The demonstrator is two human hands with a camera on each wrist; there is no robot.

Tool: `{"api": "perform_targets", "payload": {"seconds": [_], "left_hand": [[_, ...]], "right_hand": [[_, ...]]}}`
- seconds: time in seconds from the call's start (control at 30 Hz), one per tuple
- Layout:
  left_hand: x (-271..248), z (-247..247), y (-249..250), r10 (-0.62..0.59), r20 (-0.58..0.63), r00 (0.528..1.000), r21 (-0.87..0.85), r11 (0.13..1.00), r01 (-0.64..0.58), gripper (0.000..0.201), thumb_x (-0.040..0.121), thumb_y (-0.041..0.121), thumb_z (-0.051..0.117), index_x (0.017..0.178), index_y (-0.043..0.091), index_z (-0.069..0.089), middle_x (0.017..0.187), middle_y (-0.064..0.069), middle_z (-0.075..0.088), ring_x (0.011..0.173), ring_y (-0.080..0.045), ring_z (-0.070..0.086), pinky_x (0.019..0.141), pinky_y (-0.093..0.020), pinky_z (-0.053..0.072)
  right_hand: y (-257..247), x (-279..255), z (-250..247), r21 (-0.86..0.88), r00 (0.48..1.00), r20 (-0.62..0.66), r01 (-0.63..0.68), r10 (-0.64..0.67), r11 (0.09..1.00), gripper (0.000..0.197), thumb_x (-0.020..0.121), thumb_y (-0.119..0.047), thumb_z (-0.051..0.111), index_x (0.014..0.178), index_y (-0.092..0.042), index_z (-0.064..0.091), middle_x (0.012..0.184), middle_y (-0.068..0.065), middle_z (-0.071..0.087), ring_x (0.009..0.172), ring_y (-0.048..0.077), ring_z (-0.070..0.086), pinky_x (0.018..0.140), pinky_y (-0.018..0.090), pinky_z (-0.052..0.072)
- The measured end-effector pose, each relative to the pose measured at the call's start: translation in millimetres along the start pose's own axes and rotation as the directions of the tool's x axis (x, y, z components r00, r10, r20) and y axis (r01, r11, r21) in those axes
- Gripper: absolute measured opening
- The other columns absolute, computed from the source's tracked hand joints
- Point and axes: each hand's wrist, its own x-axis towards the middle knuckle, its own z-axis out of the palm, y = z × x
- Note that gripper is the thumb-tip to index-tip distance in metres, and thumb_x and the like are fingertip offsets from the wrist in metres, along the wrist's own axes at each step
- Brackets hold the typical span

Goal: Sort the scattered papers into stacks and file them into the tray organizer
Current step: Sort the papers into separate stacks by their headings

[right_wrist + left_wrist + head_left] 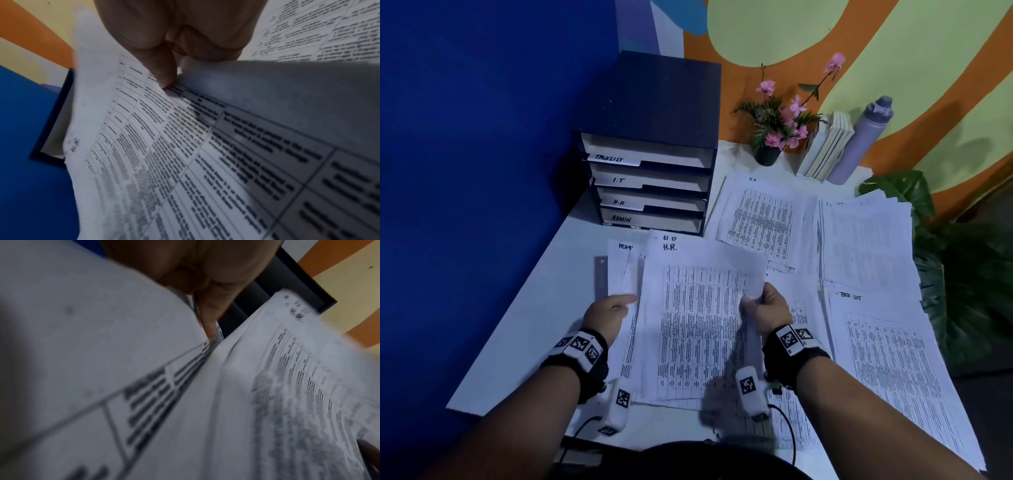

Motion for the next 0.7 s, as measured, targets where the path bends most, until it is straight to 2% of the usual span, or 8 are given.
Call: {"api": "perform_targets", "payload": {"seconds": [0.03,0.1,0.2,0.33,0.4,0.53,0.63,0.7], "left_hand": [[-1,1,3,-0.037,0.014,0.999,-0.024,0.999,0.037,0.031,0.092,0.036,0.052,0.111,0.018,0.069,0.124,-0.002,0.058,0.115,-0.023,0.055,0.091,-0.024,0.039],[-3,3,7,-0.074,0.006,0.997,-0.032,0.997,0.074,0.049,0.090,0.060,0.045,0.107,0.020,0.067,0.107,0.000,0.057,0.110,-0.024,0.053,0.088,-0.031,0.039],[-5,6,8,-0.025,-0.056,0.998,0.076,0.997,0.030,0.040,0.089,0.043,0.061,0.114,0.012,0.063,0.114,-0.006,0.062,0.112,-0.025,0.055,0.092,-0.030,0.041],[0,1,9,-0.075,-0.127,0.989,0.089,0.992,0.087,0.040,0.093,0.032,0.058,0.121,0.005,0.058,0.127,-0.015,0.059,0.116,-0.030,0.055,0.096,-0.034,0.041],[2,-1,11,-0.096,-0.153,0.984,0.069,0.992,0.107,0.040,0.092,0.036,0.058,0.118,0.005,0.060,0.124,-0.013,0.061,0.114,-0.030,0.055,0.095,-0.034,0.042],[3,1,9,-0.094,-0.168,0.981,0.031,0.994,0.101,0.023,0.085,0.030,0.070,0.099,0.012,0.066,0.104,-0.002,0.062,0.093,-0.020,0.057,0.084,-0.026,0.042],[6,1,1,-0.095,-0.179,0.979,0.127,0.985,0.118,0.020,0.084,0.016,0.071,0.101,0.017,0.060,0.104,-0.005,0.063,0.071,-0.016,0.053,0.072,-0.023,0.040],[9,0,-5,-0.101,-0.173,0.980,0.159,0.979,0.129,0.031,0.084,0.014,0.070,0.110,0.020,0.056,0.111,-0.007,0.061,0.074,-0.018,0.054,0.073,-0.024,0.041]], "right_hand": [[-1,0,2,0.001,1.000,0.009,0.022,-0.022,1.000,0.012,0.086,-0.001,0.058,0.092,-0.012,0.059,0.070,0.008,0.063,0.061,0.022,0.056,0.058,0.031,0.049],[-6,-3,6,-0.010,0.998,0.036,0.053,-0.053,0.999,0.012,0.088,-0.005,0.059,0.088,-0.017,0.058,0.071,0.005,0.063,0.064,0.021,0.058,0.061,0.032,0.052],[-12,-7,16,-0.005,0.995,0.067,0.074,-0.074,0.997,0.007,0.089,-0.012,0.062,0.091,-0.018,0.059,0.072,0.002,0.064,0.065,0.020,0.058,0.061,0.031,0.050],[-4,-6,21,-0.181,0.975,0.222,0.056,-0.014,0.982,0.032,0.083,-0.046,0.062,0.104,-0.022,0.057,0.087,0.003,0.063,0.082,0.023,0.061,0.074,0.037,0.053],[0,-11,20,-0.310,0.961,0.273,0.040,0.048,0.950,0.012,0.089,-0.031,0.059,0.091,-0.021,0.051,0.080,0.000,0.054,0.075,0.018,0.056,0.066,0.030,0.051],[6,-4,8,-0.304,0.990,0.133,-0.003,0.046,0.953,0.022,0.086,0.004,0.044,0.080,-0.016,0.050,0.075,0.006,0.054,0.070,0.024,0.056,0.059,0.042,0.056],[2,17,-20,-0.111,0.994,-0.066,-0.092,0.085,0.990,0.024,0.093,0.003,0.039,0.091,-0.016,0.054,0.078,0.011,0.056,0.066,0.026,0.057,0.056,0.039,0.056],[-3,31,-44,-0.115,0.978,-0.202,-0.082,0.058,0.990,0.021,0.095,0.000,0.040,0.104,-0.013,0.054,0.082,0.015,0.055,0.069,0.030,0.059,0.063,0.042,0.055]]}}
